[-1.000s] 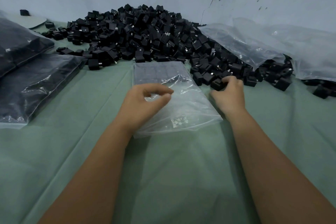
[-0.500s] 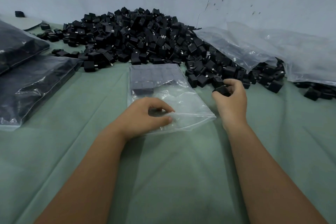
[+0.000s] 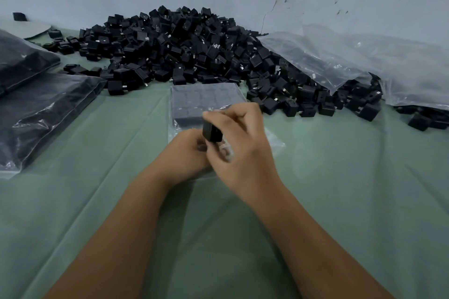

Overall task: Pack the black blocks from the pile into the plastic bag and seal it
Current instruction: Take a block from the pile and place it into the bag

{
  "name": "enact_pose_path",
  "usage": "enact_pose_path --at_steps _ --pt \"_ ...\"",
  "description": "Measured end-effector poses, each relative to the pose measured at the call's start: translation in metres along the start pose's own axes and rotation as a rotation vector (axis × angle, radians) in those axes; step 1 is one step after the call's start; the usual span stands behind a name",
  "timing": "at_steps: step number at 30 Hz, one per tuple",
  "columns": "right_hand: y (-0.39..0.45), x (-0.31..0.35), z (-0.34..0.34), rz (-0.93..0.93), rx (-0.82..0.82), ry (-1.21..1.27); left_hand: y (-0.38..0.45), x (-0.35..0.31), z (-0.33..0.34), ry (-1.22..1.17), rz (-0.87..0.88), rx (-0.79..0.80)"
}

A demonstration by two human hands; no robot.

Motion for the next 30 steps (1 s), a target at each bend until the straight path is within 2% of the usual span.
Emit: enact_pose_path --at_steps 5,10,12,14,16,18,21,23,26,30 --pt "-0.006 0.006 0.004 -0.044 0.004 0.01 0.001 0.002 -0.008 -0.083 0.004 -0.095" --pt "-0.005 0.005 -0.003 0.03 -0.013 -0.101 0.001 0.003 -0.013 -0.247 -0.028 -0.23" --pt "-0.004 0.004 -0.001 0.055 0.07 -0.22 0.003 0.005 -0.016 -0.332 -0.024 -0.306" --pt "-0.004 0.0 0.006 0.07 0.223 -0.399 0.002 0.003 -0.019 -0.396 0.017 -0.34" --pt "-0.004 -0.003 0.013 0.067 0.365 -0.53 -0.002 -0.003 -0.019 -0.476 0.08 -0.303" --pt "-0.003 -0.006 0.014 0.128 0.447 -0.526 -0.005 -0.009 -0.019 -0.479 0.115 -0.239" --pt "-0.002 -0.01 0.012 0.178 0.417 -0.504 -0.006 -0.013 -0.016 -0.428 0.135 -0.129" --pt "-0.003 -0.013 0.013 0.186 0.467 -0.539 -0.006 -0.011 -0.015 -0.416 0.142 -0.12" --pt "-0.006 -0.018 0.015 0.223 0.587 -0.57 -0.005 -0.003 -0.022 -0.394 0.089 -0.322" --pt "-0.004 -0.017 0.009 0.379 0.507 -0.402 -0.002 0.014 -0.037 -0.51 -0.08 -0.65"
Point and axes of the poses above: each hand's wrist, its own y-axis towards the middle knuckle, its own z-axis out of the palm, x = y × z, the point moved 3 cm from there along y, towards the middle knuckle
